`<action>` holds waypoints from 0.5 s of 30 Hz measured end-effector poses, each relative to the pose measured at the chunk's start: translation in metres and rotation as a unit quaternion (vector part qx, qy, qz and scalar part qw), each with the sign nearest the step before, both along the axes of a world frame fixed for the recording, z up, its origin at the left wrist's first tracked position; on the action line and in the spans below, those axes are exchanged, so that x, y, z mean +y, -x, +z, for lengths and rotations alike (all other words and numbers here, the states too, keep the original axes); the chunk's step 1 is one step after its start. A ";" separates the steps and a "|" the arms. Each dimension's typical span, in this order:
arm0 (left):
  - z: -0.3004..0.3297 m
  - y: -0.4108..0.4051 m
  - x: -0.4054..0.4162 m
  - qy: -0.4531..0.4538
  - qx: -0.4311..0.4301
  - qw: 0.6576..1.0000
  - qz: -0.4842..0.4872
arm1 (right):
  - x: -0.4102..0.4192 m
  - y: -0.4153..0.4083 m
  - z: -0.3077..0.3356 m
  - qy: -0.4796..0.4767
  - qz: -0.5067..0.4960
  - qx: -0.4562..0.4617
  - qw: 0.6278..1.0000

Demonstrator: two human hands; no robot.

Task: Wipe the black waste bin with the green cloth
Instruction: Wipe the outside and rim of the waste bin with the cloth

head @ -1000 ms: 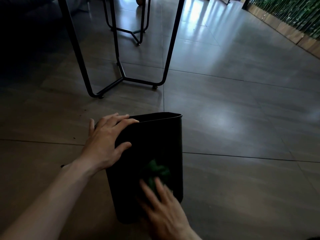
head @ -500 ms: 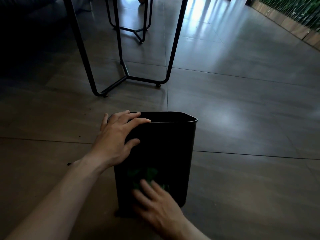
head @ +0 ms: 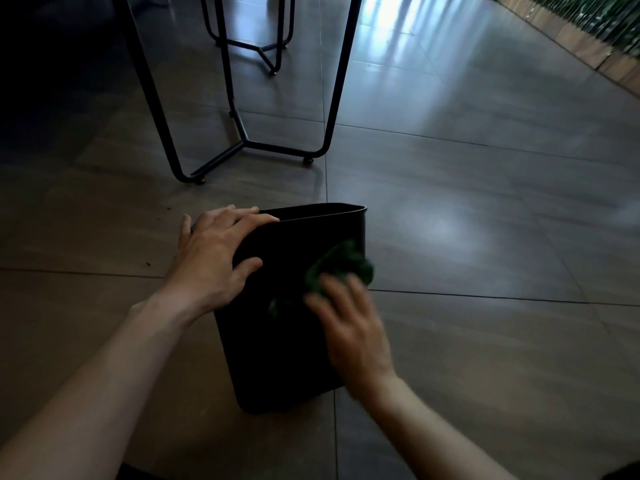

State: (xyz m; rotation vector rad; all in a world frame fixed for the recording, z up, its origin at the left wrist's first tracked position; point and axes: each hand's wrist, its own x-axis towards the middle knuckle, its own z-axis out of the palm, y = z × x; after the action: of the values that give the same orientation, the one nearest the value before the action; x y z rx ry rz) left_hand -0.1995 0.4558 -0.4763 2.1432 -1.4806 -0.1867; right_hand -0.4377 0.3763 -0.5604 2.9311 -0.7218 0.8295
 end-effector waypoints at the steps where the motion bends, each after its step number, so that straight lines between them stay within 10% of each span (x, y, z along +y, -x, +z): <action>1: 0.000 -0.001 0.000 -0.001 -0.004 1.000 0.001 | 0.017 0.013 -0.020 0.039 0.067 0.054 0.996; 6: -0.001 0.000 0.002 0.001 0.001 1.000 -0.011 | 0.032 0.081 -0.069 0.092 0.222 0.219 0.946; 12: 0.002 0.002 0.001 0.003 0.008 1.000 -0.003 | -0.022 0.059 -0.023 -0.121 -0.131 0.006 0.984; 15: 0.002 0.003 -0.002 -0.002 0.002 1.000 -0.005 | -0.018 0.041 -0.015 -0.118 -0.149 -0.036 0.981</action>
State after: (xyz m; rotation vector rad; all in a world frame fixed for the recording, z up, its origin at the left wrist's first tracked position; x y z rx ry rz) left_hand -0.2026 0.4538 -0.4738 2.1364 -1.4910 -0.1971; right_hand -0.4789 0.3581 -0.5757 2.8867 -1.3103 0.8750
